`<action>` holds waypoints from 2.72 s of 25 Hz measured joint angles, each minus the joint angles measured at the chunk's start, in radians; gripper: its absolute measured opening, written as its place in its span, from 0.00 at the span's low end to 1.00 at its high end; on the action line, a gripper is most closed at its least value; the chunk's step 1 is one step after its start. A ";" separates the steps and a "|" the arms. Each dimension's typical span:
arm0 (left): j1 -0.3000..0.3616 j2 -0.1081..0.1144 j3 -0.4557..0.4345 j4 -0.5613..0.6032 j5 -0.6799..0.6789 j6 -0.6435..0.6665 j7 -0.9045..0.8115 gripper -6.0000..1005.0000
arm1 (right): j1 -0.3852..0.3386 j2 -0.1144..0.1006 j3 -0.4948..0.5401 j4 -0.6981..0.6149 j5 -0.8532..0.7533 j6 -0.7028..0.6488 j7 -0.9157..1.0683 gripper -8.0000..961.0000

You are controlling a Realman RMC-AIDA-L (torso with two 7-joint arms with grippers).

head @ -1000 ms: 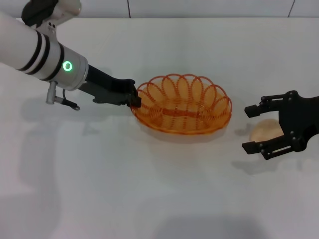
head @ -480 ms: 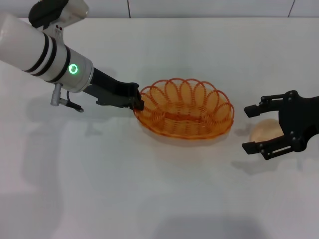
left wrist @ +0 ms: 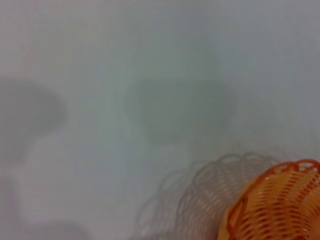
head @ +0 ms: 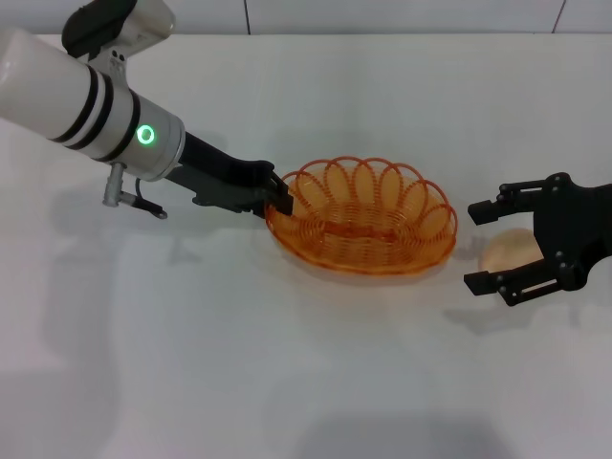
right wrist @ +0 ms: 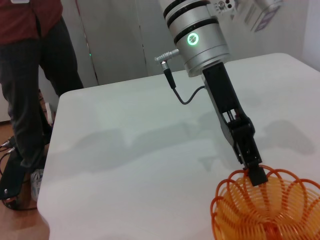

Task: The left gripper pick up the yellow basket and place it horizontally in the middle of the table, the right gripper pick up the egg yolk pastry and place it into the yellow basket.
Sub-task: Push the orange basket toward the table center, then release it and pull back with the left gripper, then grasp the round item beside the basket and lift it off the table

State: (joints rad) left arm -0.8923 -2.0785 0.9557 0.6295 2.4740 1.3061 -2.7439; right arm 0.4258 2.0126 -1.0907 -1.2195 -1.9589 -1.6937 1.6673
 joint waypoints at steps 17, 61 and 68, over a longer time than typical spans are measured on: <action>0.080 0.006 -0.007 0.161 -0.111 0.006 0.190 0.64 | -0.009 0.000 0.004 0.000 0.000 0.004 0.000 0.89; 0.243 0.044 -0.002 0.297 -0.320 0.232 0.995 0.86 | 0.097 0.002 -0.041 0.001 -0.377 0.172 0.260 0.89; 0.241 0.041 -0.007 0.297 -0.322 0.232 0.995 0.86 | 0.095 0.001 -0.081 0.024 -0.380 0.209 0.261 0.76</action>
State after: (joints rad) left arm -0.6509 -2.0370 0.9490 0.9266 2.1523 1.5386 -1.7493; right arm 0.5212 2.0136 -1.1713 -1.1959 -2.3394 -1.4847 1.9286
